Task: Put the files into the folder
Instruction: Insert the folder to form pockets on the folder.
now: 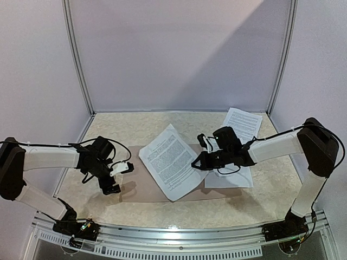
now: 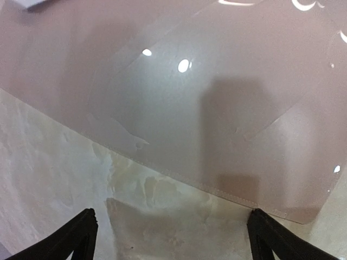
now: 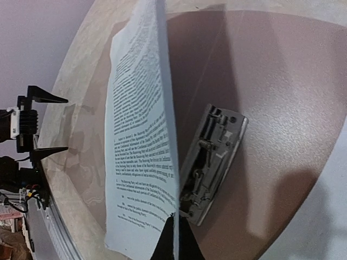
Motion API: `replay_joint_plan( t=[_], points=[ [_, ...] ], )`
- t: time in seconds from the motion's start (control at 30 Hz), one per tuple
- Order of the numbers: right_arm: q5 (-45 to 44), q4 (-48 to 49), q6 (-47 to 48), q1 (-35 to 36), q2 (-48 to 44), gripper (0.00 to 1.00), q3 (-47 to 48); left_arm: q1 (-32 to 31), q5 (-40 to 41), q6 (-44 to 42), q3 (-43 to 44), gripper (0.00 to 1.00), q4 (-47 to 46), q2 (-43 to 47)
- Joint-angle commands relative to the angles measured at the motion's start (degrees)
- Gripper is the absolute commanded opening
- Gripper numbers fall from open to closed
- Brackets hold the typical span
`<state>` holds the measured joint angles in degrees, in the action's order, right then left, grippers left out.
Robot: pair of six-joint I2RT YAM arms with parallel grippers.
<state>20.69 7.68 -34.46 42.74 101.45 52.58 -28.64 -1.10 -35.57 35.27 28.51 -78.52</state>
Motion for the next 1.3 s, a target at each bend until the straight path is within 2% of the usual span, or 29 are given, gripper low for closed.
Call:
replay_joint_plan(
  t=[0.0,0.27,0.63,1.0,1.13,1.27],
  points=[
    [-6.73,1.25,1.14,0.27,-3.27,0.00,-2.33,-2.03,-0.19,0.72,-2.61,0.98,-1.02,-1.67],
    [-12.53,7.22,1.24,1.50,-7.11,0.00,-4.57,-2.62,-1.54,0.77,-3.25,0.98,-1.02,-1.00],
    [-12.07,9.91,1.45,3.46,-3.91,0.00,-6.80,-2.65,-4.16,-1.18,-1.10,0.98,0.88,-0.76],
    [-7.65,18.46,-6.02,5.51,-1.85,0.00,-10.45,-3.98,-5.99,-0.67,-1.22,0.98,-1.04,-3.30],
    [-9.41,17.47,-6.90,5.69,-2.38,0.00,-9.80,-5.06,-6.12,-1.32,0.94,0.97,1.15,-2.58],
    [-13.80,8.51,-3.00,5.64,-4.81,0.00,-4.70,-6.50,-8.29,-3.17,7.95,0.97,5.81,-0.69]
  ],
)
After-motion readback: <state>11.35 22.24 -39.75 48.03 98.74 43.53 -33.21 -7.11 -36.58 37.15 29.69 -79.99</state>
